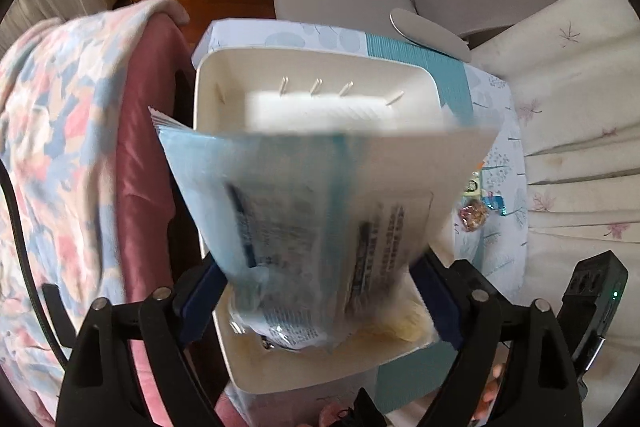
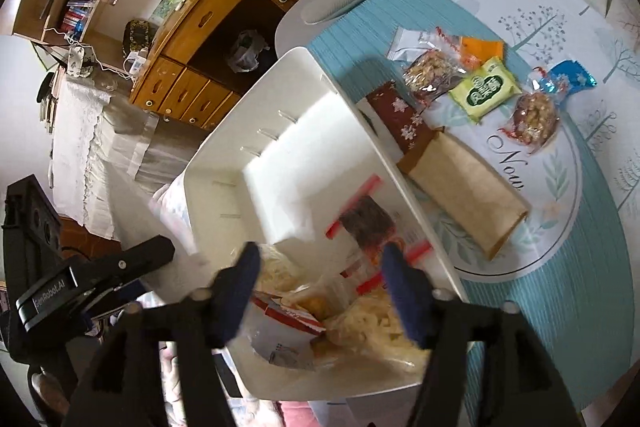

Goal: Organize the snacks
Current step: 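Carry the blue-printed bag and chocolate packet over the white tray and release both, then move both tools back to the snacks beside the tray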

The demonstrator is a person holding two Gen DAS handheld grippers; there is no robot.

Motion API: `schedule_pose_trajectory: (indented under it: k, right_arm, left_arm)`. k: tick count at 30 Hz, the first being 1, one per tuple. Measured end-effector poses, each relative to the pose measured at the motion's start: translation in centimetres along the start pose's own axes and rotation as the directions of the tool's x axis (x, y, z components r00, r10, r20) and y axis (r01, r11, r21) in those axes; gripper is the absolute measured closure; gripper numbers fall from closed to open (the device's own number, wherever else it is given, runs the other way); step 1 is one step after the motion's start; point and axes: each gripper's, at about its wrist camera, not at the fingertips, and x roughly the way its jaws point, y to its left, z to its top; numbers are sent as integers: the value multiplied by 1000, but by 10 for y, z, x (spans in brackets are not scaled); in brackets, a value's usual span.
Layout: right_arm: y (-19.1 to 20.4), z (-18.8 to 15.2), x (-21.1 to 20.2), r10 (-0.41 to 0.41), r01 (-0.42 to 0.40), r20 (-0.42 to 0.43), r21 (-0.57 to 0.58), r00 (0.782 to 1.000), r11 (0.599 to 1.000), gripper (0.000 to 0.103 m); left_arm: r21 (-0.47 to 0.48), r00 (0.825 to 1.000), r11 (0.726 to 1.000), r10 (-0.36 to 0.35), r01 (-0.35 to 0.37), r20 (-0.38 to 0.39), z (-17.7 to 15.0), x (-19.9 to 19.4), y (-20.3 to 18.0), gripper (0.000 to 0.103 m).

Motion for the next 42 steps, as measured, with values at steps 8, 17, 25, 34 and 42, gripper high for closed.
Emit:
schedule_pose_trajectory:
  k: [8, 17, 25, 34, 42]
  right_arm:
    - [-8, -7, -19, -9, 9, 21, -11, 1000, 1000, 35]
    - [-26, -15, -37, -4, 4, 10, -38, 1000, 999, 35]
    - [-64, -12, -65, -17, 15, -19, -108, 1000, 994, 35]
    - [-114, 0, -99, -89, 84, -14, -217, 996, 973, 35]
    - [-151, 22, -109, -146, 131, -23, -323, 989, 937, 35]
  left_arm:
    - [37, 998, 999, -31, 29, 50, -14, -16, -13, 4]
    - [94, 991, 995, -48, 37, 123, -57, -42, -45, 4]
    - [112, 985, 993, -45, 26, 169, -99, -49, -95, 4]
    - [75, 988, 997, -35, 24, 149, -130, -24, -148, 4]
    - [41, 994, 998, -57, 53, 99, -153, 11, -199, 4]
